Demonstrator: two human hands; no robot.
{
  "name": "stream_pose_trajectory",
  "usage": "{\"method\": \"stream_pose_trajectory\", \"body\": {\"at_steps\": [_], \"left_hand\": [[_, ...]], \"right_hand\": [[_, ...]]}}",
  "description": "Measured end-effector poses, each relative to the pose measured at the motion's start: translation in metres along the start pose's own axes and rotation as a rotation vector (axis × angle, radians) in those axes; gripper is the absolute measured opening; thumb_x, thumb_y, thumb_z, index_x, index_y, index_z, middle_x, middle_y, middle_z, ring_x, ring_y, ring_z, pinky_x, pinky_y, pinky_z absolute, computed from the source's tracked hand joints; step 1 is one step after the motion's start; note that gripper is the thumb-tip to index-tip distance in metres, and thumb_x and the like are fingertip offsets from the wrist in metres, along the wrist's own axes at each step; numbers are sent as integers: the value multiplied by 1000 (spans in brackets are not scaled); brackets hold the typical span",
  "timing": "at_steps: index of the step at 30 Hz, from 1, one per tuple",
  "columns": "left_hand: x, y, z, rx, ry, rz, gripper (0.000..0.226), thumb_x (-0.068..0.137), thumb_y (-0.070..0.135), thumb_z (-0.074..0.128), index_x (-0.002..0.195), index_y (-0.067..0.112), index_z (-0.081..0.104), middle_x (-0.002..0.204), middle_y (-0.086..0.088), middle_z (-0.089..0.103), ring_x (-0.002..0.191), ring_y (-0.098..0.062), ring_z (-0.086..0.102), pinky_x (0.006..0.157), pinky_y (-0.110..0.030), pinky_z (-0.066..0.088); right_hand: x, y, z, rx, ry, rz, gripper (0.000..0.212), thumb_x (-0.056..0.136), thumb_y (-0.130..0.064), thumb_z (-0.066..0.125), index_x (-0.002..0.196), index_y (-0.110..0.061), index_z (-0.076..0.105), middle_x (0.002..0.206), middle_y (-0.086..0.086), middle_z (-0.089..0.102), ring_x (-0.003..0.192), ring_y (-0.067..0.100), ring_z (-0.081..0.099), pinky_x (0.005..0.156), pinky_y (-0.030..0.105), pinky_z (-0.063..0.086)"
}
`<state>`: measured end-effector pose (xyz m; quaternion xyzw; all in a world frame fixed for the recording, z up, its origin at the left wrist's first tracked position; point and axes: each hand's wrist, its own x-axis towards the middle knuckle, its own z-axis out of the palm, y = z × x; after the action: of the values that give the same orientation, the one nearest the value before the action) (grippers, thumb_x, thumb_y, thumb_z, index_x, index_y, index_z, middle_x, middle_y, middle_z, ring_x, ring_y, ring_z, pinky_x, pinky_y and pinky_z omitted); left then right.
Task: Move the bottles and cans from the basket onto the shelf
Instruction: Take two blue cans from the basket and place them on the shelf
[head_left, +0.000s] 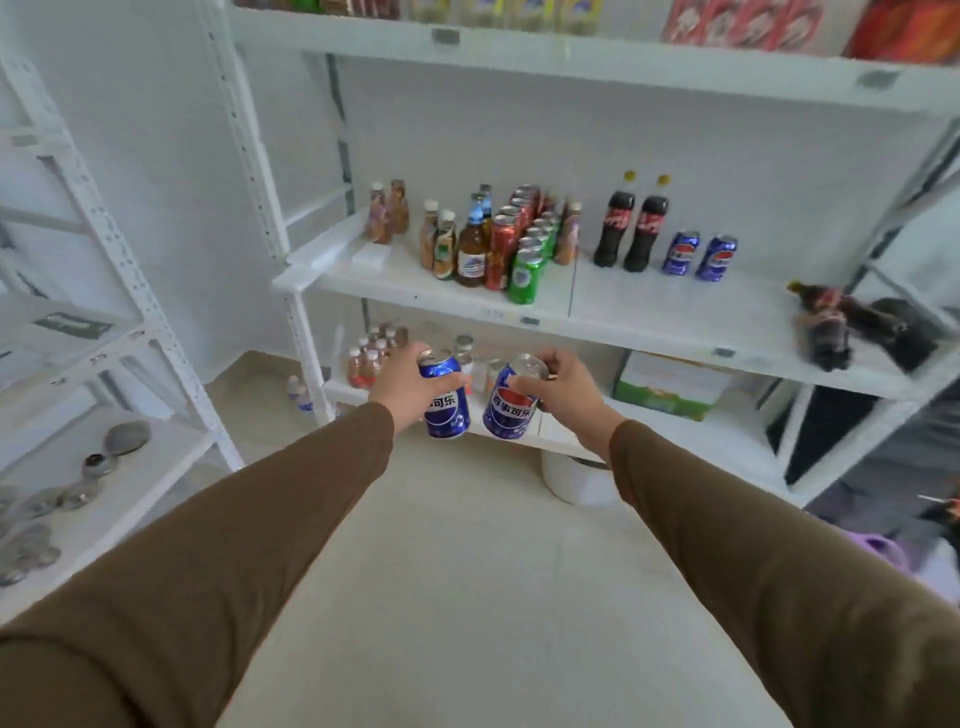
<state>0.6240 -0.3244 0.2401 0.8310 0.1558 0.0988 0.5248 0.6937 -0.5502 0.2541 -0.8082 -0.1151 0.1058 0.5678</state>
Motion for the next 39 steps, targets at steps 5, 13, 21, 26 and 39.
{"method": "stream_pose_trajectory", "body": {"at_steps": [5,13,21,26,39], "left_hand": [[52,63,126,15,-133,46,76,74,53,80,137,27,46,127,2,59,112,-22,59,94,-43,52],[154,142,270,15,-216,111,63,76,41,82,127,26,49,123,0,61,109,-23,60,90,-39,53],[286,191,383,108,-255,119,63,74,36,85,124,25,48,123,-1,62,110,-23,60,91,-41,54],[346,212,440,226,-247,108,66,74,44,84,125,26,47,127,0,62,113,-24,59,86,-40,54],[453,244,531,268,-73,78,67,71,43,86,121,25,44,121,0,63,104,-23,62,87,-45,55]], "right_hand": [[31,38,-131,-11,116,33,38,79,-32,83,105,-26,56,105,-4,68,94,16,66,70,31,51],[123,83,-266,-14,254,74,36,82,-31,80,107,-30,55,105,-9,64,94,14,64,69,30,55],[246,121,-360,-38,316,110,42,83,-24,80,116,-24,54,110,-3,64,98,18,64,73,33,54],[306,143,-412,-55,323,156,42,84,-20,79,118,-26,55,112,-2,64,101,20,62,82,38,58],[470,179,-493,-141,156,95,39,84,-16,78,111,-32,55,108,-5,63,91,11,64,69,21,50]]}}
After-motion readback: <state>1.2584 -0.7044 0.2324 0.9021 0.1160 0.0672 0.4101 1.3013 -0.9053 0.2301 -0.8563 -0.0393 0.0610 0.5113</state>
